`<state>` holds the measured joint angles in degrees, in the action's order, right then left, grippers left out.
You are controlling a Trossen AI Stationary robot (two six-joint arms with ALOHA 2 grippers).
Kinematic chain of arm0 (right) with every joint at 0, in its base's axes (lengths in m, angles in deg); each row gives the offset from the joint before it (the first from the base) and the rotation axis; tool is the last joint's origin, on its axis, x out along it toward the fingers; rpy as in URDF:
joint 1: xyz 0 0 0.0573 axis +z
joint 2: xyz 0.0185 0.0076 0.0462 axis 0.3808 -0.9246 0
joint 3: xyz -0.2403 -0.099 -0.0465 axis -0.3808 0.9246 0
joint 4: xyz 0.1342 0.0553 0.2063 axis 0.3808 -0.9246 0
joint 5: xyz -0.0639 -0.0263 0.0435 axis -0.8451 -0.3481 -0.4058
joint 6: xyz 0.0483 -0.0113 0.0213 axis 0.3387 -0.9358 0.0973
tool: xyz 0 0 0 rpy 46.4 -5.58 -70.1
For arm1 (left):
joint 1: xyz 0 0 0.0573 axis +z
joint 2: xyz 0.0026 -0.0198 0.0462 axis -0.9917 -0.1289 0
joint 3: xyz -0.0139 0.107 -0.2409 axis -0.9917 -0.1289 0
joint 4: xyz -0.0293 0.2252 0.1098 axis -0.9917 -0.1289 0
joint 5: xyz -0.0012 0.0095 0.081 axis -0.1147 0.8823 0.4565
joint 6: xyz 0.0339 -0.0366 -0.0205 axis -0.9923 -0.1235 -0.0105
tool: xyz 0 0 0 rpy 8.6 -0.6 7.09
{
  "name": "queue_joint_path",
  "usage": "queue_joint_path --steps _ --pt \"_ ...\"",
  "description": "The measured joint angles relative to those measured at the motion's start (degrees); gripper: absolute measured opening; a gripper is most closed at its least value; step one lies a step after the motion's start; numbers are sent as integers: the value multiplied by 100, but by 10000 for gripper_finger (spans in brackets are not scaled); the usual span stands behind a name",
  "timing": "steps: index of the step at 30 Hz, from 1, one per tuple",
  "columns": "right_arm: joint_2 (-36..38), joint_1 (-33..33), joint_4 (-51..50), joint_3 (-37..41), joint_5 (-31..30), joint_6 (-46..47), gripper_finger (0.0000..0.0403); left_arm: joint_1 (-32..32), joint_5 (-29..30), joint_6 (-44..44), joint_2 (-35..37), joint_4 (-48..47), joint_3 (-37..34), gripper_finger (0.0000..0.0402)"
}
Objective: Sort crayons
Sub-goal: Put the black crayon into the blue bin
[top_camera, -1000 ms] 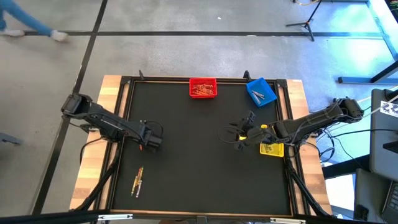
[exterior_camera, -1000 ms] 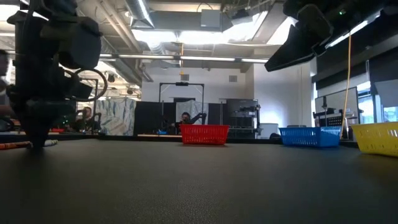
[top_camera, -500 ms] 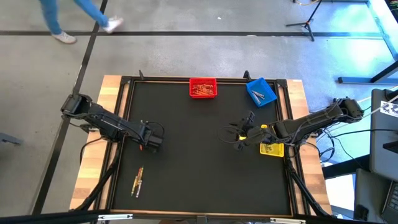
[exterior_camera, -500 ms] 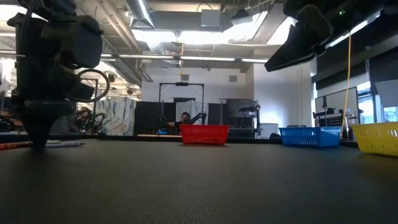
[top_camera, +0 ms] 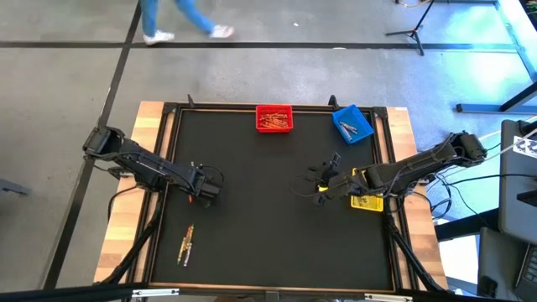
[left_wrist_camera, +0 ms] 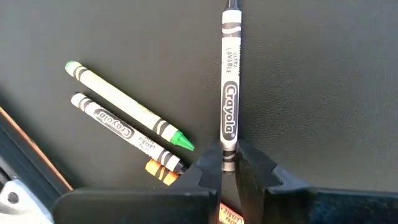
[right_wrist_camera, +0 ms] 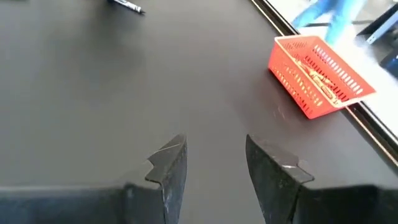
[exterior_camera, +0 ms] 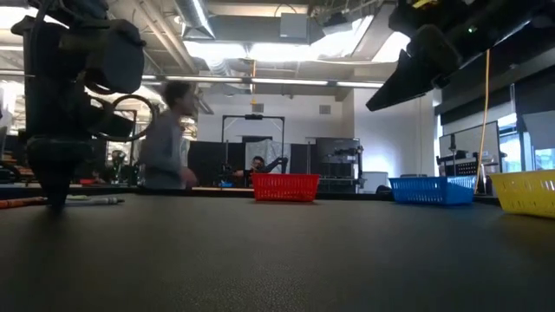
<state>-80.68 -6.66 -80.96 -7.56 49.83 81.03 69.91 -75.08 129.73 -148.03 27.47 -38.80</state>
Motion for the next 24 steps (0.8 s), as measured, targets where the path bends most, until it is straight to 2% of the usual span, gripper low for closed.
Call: queue_joint_path --steps 7,13,19,24 --pt "-26 1 367 -4 -3 -171 161 -45 325 -449 230 -303 460 19" --pt "-26 1 548 -4 13 -162 161 -229 825 -1037 502 -120 870 19" --pt "-26 0 746 -4 41 -155 164 -462 1219 -2422 607 1394 954 19" --pt "-70 2 1089 -4 391 -184 213 -534 1308 -3816 601 3272 821 19"
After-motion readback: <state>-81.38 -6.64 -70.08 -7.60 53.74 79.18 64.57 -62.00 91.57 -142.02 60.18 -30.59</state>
